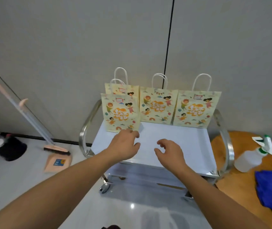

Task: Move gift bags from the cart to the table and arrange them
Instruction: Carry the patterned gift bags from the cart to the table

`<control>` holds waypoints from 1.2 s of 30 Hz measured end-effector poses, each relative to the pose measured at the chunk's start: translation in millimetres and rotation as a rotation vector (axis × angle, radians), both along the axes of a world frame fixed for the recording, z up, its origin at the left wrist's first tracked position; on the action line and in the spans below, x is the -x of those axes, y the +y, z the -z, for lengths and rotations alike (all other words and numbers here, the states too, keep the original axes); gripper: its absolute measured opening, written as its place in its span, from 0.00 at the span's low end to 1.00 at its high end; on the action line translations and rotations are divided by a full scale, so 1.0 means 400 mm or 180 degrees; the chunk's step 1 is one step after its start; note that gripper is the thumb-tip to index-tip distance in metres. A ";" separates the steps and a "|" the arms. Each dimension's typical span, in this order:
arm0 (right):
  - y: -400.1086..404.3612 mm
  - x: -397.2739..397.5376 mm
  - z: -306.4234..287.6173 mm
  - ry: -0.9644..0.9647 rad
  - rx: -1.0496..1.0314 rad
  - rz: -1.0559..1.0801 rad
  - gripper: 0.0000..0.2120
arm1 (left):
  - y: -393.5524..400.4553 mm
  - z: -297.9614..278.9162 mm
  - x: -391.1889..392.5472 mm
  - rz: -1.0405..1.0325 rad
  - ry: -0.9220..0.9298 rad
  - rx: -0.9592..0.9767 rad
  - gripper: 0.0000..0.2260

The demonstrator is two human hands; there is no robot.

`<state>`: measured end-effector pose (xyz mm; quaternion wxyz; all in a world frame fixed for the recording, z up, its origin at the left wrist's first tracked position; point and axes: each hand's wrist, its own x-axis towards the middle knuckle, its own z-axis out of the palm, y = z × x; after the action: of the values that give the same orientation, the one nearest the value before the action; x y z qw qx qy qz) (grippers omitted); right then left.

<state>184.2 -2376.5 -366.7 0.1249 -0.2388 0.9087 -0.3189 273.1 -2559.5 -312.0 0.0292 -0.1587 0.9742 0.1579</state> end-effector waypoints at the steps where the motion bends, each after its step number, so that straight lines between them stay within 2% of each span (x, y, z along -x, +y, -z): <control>1: -0.038 0.016 -0.001 -0.0014 0.0002 -0.0056 0.17 | -0.036 -0.002 0.012 -0.0075 0.0034 0.0019 0.17; 12: -0.392 0.172 -0.030 0.0043 -0.0056 0.0119 0.18 | -0.451 -0.057 0.217 -0.0532 0.0744 -0.0257 0.16; 21: -0.527 0.303 -0.077 0.0364 0.0133 0.0399 0.15 | -0.554 -0.112 0.394 -0.0576 0.1422 -0.0393 0.20; 23: -0.554 0.345 -0.079 0.0532 0.0123 0.0406 0.14 | -0.566 -0.117 0.431 -0.0541 0.1400 -0.0369 0.18; 27: -0.602 0.399 -0.062 0.0666 0.0132 0.0329 0.13 | -0.573 -0.116 0.486 -0.0409 0.1269 -0.0199 0.09; 32: -0.608 0.420 -0.023 0.0767 0.0467 0.0418 0.09 | -0.539 -0.116 0.521 -0.0341 0.0942 -0.0478 0.08; 36: -0.603 0.437 -0.004 0.0802 0.0595 0.0386 0.09 | -0.512 -0.125 0.523 -0.0280 0.0855 -0.0435 0.09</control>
<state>9.5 -2617.7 -365.3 -0.0322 -0.2321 0.8963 -0.3765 63.8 -2764.3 -262.1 -0.0976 -0.1762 0.9484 0.2447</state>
